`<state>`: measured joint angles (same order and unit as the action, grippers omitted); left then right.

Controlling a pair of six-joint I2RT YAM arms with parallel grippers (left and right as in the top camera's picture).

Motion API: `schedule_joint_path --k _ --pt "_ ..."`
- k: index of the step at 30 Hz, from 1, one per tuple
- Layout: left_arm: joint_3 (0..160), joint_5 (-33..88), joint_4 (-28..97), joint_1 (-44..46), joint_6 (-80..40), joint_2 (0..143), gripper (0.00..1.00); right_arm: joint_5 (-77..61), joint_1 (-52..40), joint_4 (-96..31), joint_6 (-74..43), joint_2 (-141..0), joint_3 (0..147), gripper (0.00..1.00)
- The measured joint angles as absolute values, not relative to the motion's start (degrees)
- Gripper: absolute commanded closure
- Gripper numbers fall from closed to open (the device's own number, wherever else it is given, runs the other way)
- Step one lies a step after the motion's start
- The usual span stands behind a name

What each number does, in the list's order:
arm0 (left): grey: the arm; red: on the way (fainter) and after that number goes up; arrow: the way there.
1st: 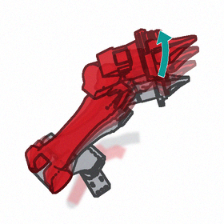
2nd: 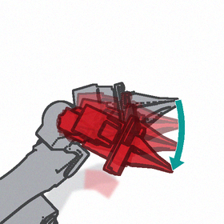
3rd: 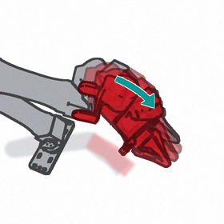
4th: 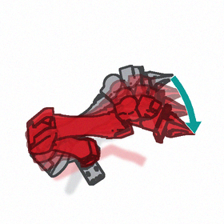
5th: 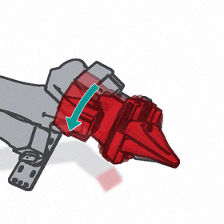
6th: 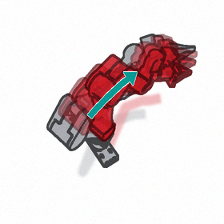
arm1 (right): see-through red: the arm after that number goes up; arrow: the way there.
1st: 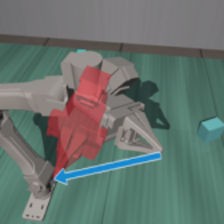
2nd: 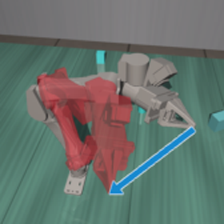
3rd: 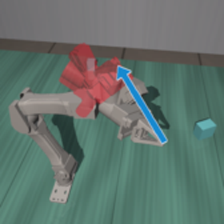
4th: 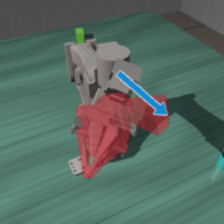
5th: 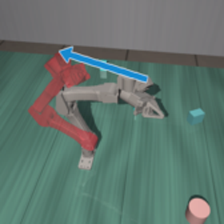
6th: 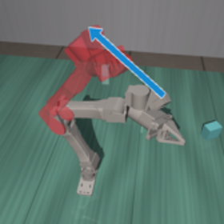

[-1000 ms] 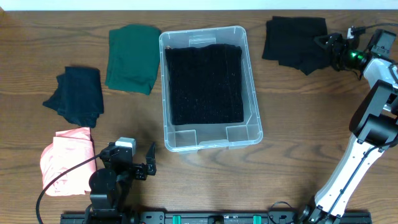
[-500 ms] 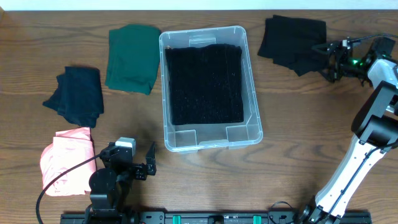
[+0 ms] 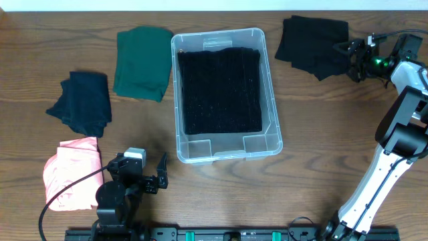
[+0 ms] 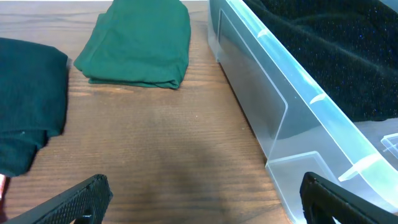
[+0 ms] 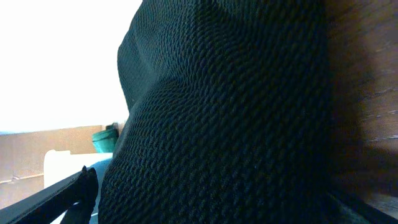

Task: Pack container
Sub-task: 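Lower the right gripper onto the black garment's right edge and close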

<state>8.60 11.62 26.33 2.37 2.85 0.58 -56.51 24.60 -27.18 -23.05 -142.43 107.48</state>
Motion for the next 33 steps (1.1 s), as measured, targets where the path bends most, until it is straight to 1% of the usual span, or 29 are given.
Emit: schedule_joint_path --k 2,3,5,8,9,10,12,14,17,25,33 --pt "8.6 11.6 26.3 2.4 2.9 0.6 0.02 -55.4 24.5 -27.4 -23.0 -142.4 107.5 0.36" --pt "8.6 11.6 26.3 2.4 2.9 0.6 0.02 -54.3 24.4 -28.0 -23.3 -142.4 107.5 0.45" --pt "8.6 11.6 26.3 2.4 2.9 0.6 0.02 -52.6 24.3 -29.3 -23.4 -142.5 107.3 0.52" --pt "8.6 11.6 26.3 2.4 2.9 0.6 0.02 -51.7 24.2 -30.6 -23.5 -142.5 107.2 0.59" --pt "8.6 11.6 26.3 2.4 2.9 0.6 0.02 -51.6 24.2 -30.8 -23.5 -142.5 107.2 0.63" --pt "8.6 11.6 26.3 2.4 2.9 0.6 0.02 -51.6 24.1 -30.9 -23.4 -142.5 107.2 0.69" --pt "8.6 11.6 26.3 2.4 2.9 0.6 0.02 -51.7 24.1 -31.1 -23.6 -142.5 107.2 0.76" --pt "8.6 11.6 26.3 2.4 2.9 0.6 0.02 -52.2 24.1 -31.0 -23.7 -142.5 107.2 0.87" --pt "8.6 11.6 26.3 2.4 2.9 0.6 0.02 -53.2 24.0 -30.9 -23.6 -142.6 107.2 0.98" --pt "8.6 11.6 26.3 2.4 2.9 0.6 0.02 -55.4 24.0 -33.5 -23.2 -142.6 107.2 0.98" --pt "8.6 11.6 26.3 2.4 2.9 0.6 0.02 -56.1 23.9 -33.5 -19.2 -141.3 106.6 0.99"
